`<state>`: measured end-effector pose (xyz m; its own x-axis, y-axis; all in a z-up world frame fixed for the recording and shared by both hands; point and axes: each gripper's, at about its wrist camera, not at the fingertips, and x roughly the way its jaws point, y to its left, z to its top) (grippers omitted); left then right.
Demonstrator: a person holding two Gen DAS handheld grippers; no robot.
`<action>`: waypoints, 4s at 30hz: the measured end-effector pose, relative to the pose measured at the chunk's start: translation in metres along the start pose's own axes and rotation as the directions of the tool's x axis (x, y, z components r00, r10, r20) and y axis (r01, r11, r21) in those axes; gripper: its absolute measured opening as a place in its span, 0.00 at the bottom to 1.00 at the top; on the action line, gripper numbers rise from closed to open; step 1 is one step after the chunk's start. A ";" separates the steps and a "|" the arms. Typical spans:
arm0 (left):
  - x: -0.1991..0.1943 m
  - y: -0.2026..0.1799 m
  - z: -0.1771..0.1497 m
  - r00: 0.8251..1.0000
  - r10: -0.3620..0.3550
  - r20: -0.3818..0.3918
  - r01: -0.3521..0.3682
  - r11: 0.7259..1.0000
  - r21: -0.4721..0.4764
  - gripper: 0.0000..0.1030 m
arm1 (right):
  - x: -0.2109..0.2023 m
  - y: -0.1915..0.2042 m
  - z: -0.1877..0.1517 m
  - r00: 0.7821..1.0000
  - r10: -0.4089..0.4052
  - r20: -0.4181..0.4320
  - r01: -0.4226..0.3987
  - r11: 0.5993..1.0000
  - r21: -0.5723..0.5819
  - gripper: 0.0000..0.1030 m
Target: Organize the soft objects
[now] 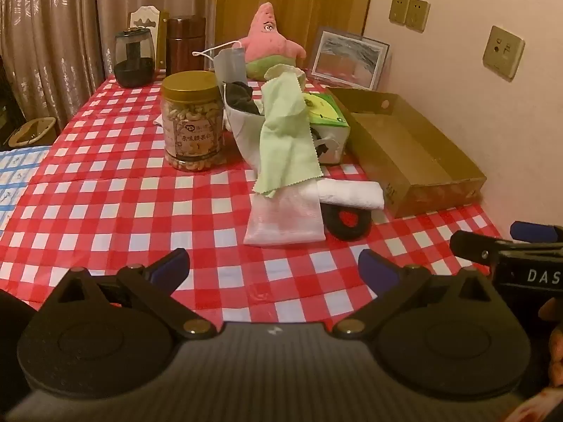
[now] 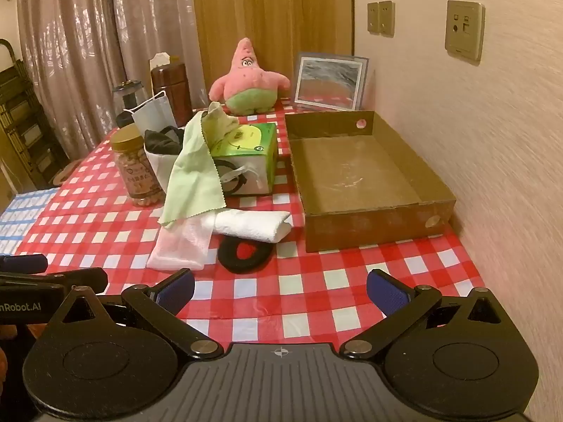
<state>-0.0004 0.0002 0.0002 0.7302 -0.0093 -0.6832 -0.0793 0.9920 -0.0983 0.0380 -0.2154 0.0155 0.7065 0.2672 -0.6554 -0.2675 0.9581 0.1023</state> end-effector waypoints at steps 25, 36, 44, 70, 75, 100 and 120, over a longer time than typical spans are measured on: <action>0.001 -0.002 -0.001 1.000 -0.003 -0.012 0.003 1.000 0.005 0.98 | 0.001 0.000 0.001 1.000 -0.006 -0.003 0.006 1.000 -0.005 1.00; 0.001 -0.002 0.000 1.000 -0.003 -0.012 0.003 1.000 0.005 0.98 | 0.001 -0.001 0.001 1.000 -0.007 -0.004 0.007 1.000 -0.005 1.00; 0.000 -0.002 0.000 1.000 -0.003 -0.012 0.003 1.000 0.004 0.98 | 0.001 -0.001 0.001 1.000 -0.007 -0.005 0.007 1.000 -0.006 1.00; -0.002 -0.003 0.002 1.000 -0.006 -0.014 0.006 1.000 0.008 0.98 | 0.002 -0.002 0.001 1.000 -0.007 -0.006 0.007 1.000 -0.006 1.00; -0.002 -0.004 0.003 1.000 -0.006 -0.013 0.006 1.000 0.007 0.98 | 0.002 -0.002 0.001 1.000 -0.008 -0.006 0.007 1.000 -0.005 1.00; -0.002 -0.004 0.004 1.000 -0.009 -0.014 0.010 1.000 0.007 0.98 | 0.002 -0.001 0.001 1.000 -0.007 -0.008 0.007 1.000 -0.005 1.00; 0.051 0.029 0.024 0.994 -0.078 -0.075 0.079 0.997 0.018 0.96 | 0.052 0.007 0.025 0.998 0.020 -0.052 -0.020 1.000 -0.001 1.00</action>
<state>0.0512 0.0312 -0.0198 0.6815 -0.0957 -0.7255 -0.0093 0.9902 -0.1393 0.0898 -0.1925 0.0010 0.6657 0.2807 -0.6914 -0.2827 0.9524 0.1145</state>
